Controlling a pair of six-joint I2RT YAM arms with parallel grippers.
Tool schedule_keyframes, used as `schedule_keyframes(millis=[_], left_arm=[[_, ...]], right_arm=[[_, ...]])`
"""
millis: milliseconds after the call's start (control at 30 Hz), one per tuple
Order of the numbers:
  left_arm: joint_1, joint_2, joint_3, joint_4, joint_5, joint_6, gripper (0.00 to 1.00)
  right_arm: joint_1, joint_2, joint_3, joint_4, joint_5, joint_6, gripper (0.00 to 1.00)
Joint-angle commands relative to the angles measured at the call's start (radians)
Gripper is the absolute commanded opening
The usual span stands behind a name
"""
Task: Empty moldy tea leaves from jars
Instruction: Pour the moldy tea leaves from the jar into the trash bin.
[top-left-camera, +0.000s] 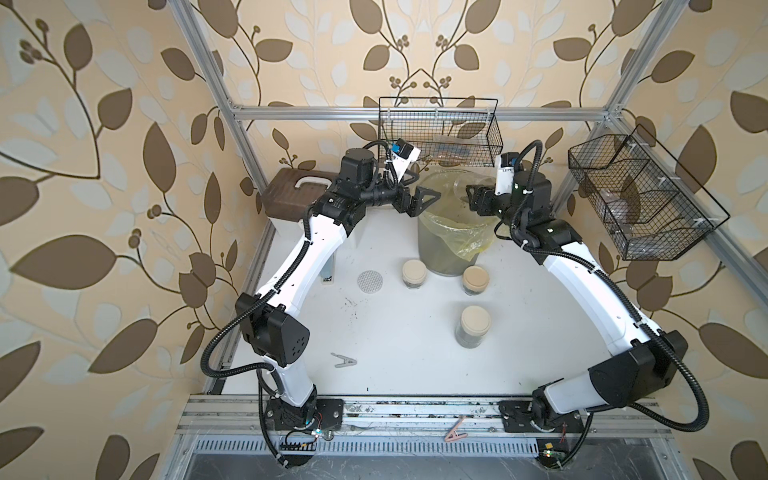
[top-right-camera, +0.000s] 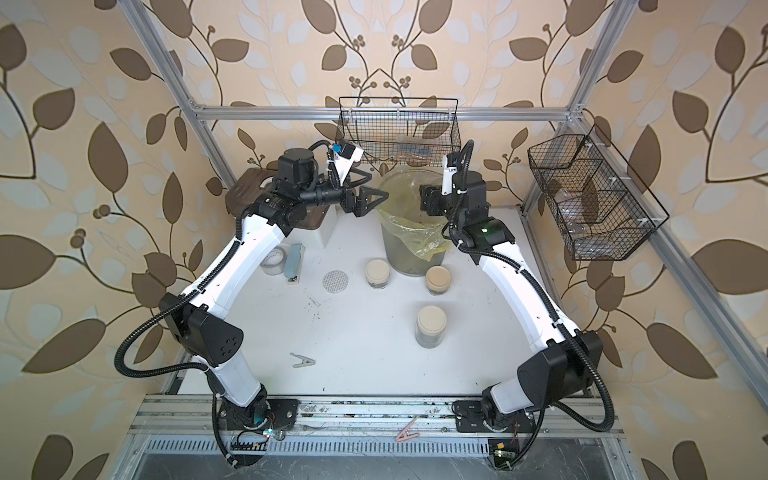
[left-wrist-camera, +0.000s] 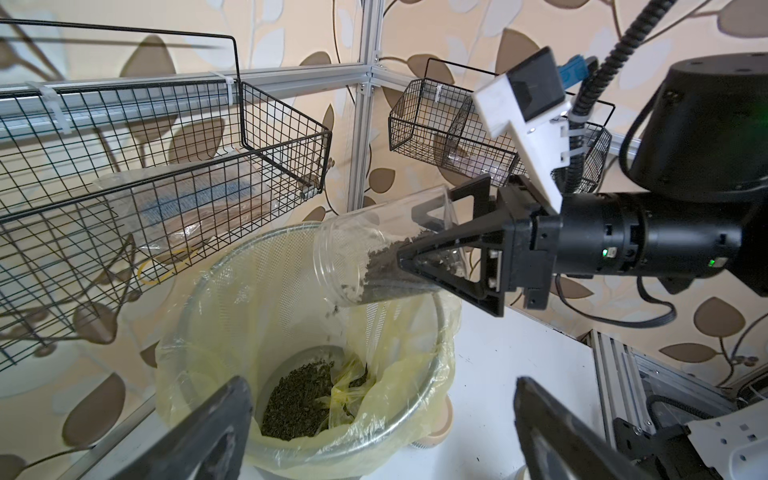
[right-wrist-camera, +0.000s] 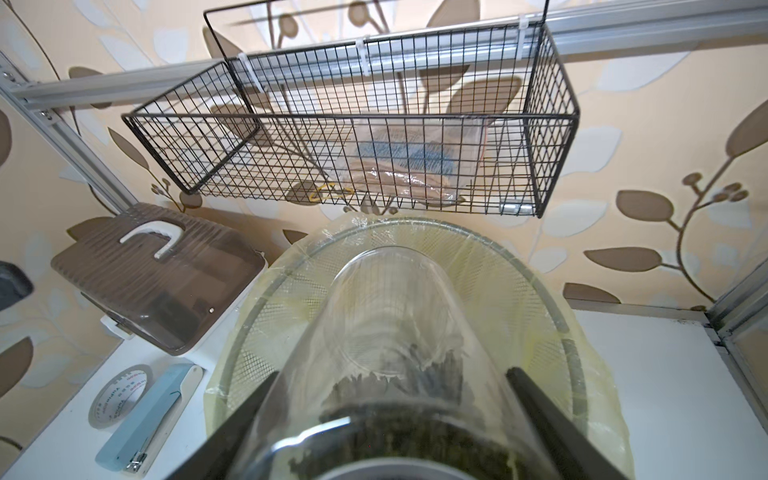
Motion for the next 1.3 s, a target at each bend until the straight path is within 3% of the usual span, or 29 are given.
schedule_keyframes(millis=[0,533,1000,1267], left_arm=[[-0.012,-0.009,0.009,-0.005,-0.013,0.036,0.99],[-0.015,0.004,0.022,-0.014,-0.021,0.054,0.99],[-0.015,0.034,0.061,-0.023,-0.011,0.059,0.99],[-0.015,0.038,0.062,-0.019,-0.006,0.057,0.99]], right_arm=[[0.007,0.022,0.045,-0.05,0.011,-0.032,0.47],[-0.003,0.002,0.034,0.012,-0.008,-0.015,0.47],[-0.076,-0.187,-0.201,0.315,-0.069,0.165,0.47],[-0.073,-0.117,-0.152,0.193,-0.094,0.151,0.45]])
